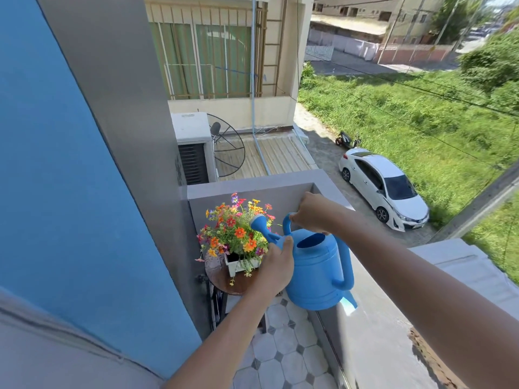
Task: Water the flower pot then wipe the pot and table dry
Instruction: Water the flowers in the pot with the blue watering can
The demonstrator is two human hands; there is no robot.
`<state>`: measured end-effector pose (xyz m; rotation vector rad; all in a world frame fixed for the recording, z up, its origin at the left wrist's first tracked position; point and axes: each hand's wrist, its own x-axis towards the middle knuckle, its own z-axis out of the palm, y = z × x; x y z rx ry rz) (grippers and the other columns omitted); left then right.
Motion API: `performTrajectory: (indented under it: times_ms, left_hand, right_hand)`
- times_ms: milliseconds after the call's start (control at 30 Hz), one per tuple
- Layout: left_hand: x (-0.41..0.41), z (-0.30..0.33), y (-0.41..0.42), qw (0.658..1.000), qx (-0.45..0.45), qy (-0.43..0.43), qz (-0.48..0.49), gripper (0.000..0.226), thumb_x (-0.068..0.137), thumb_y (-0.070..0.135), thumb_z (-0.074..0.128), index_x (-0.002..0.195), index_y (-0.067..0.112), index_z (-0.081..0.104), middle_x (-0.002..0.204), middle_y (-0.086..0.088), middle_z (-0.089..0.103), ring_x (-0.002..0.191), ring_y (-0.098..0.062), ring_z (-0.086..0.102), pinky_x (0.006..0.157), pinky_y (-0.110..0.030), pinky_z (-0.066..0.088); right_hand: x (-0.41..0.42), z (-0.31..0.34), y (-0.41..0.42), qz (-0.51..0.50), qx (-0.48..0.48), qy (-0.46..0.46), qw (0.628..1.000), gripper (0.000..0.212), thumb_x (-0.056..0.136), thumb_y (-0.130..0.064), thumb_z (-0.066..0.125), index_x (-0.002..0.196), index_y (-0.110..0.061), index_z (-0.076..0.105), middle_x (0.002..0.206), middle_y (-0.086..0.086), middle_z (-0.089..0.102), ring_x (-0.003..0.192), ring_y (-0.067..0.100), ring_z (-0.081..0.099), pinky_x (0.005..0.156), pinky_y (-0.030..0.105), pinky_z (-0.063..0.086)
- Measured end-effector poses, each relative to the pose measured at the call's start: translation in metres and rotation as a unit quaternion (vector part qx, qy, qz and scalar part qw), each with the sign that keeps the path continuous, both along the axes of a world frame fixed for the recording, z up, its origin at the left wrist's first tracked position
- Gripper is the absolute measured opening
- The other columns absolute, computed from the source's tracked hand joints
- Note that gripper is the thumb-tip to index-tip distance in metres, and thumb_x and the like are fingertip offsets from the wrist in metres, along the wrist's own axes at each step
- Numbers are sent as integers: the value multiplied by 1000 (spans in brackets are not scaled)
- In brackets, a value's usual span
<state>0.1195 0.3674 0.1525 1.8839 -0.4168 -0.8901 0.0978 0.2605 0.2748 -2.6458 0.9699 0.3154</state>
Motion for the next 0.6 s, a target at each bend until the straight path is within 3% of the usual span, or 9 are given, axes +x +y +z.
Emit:
performTrajectory:
  times_ms: [167,433,533,600]
  left_hand:
    - [8,-6,18,999,12,-14,35,70,91,68,22,121,9,45,88,-7,54,71,-16,49,57,-31,34]
    - [1,-6,43,997,53,-14,49,62,94,64,23,115,10,45,86,-7,54,74,-19,51,63,-34,34]
    - [-7,-9,45,998,60,-1,36,66,93,64,22,122,9,44,96,-11,57,82,-23,55,65,-34,35]
    - [-11,-12,43,998,59,2,34,67,93,65,22,121,8,43,85,-6,54,73,-18,51,61,-33,34]
  right_hand:
    - [18,-3,11,52,12,2,999,24,95,-28,50,96,-6,58,71,3,51,54,20,49,42,27,34]
    - [21,-14,30,74,23,10,997,31,97,-30,51,73,-12,42,69,6,52,51,18,48,41,26,34]
    - [17,-18,29,80,30,26,996,31,93,-26,53,66,-16,41,77,7,56,66,25,56,46,26,39]
    - [12,-24,27,71,37,29,996,30,93,-26,53,67,-15,42,77,8,57,67,29,62,43,26,42]
